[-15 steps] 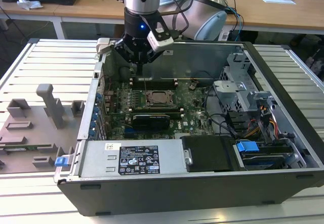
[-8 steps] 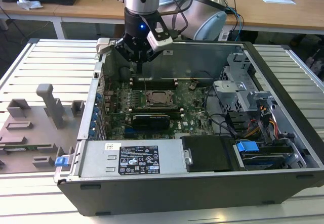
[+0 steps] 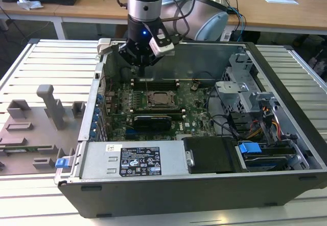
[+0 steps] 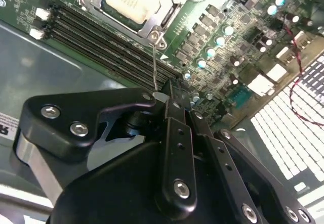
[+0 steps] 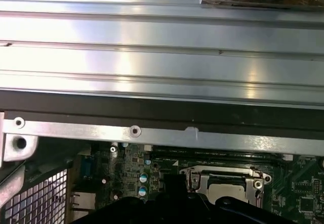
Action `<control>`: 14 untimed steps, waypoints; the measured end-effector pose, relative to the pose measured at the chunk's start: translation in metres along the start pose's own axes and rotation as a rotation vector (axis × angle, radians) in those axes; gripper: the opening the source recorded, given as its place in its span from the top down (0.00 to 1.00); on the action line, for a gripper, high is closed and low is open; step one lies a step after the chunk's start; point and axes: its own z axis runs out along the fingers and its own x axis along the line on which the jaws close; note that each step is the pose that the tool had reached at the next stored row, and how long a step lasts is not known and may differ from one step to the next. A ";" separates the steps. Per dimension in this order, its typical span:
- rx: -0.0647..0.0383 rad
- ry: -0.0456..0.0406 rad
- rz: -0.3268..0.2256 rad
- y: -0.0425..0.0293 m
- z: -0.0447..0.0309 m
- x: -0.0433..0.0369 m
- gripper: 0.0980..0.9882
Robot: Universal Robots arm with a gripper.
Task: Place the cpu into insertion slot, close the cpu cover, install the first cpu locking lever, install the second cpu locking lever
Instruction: 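Install the first cpu locking lever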
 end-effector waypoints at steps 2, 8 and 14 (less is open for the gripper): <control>0.000 0.0001 0.000 -0.0004 0.0004 -0.0086 0.99; 0.001 0.0012 0.000 -0.0012 0.0001 -0.0267 0.99; 0.005 0.0018 0.000 -0.0014 -0.0001 -0.0310 0.99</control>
